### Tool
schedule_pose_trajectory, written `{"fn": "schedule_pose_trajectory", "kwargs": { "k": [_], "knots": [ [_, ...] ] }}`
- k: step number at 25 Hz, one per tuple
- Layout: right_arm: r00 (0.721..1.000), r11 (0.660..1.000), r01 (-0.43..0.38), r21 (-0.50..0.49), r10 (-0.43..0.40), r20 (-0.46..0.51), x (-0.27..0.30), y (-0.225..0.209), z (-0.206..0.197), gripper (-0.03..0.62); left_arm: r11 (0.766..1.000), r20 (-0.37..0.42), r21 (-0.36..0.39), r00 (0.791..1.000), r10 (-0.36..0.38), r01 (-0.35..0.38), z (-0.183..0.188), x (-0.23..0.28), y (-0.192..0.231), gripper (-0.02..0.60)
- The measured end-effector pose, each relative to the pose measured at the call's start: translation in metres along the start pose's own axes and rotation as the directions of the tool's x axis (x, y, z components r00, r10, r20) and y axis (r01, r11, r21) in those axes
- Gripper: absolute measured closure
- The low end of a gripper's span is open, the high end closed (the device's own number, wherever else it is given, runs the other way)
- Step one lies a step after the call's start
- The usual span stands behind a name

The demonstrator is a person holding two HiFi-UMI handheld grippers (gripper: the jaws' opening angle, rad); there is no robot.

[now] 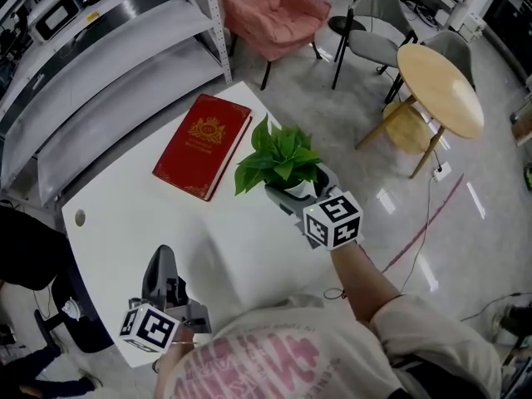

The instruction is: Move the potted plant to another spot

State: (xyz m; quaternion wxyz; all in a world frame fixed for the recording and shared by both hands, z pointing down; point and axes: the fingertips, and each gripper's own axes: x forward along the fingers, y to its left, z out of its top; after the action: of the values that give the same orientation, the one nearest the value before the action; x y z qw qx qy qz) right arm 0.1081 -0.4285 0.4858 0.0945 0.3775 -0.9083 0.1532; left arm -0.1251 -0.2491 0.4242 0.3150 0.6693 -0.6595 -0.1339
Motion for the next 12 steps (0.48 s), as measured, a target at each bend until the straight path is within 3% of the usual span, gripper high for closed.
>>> {"fn": "schedule_pose_trajectory", "kwargs": {
  "k": [12],
  "knots": [
    [1.000, 1.000, 0.003, 0.014, -0.003, 0.005, -0.003, 0.000, -0.002, 0.108, 1.000, 0.018, -0.016, 0.999, 0.026, -0.026, -0.002, -0.018, 0.006, 0.578]
  ]
}}
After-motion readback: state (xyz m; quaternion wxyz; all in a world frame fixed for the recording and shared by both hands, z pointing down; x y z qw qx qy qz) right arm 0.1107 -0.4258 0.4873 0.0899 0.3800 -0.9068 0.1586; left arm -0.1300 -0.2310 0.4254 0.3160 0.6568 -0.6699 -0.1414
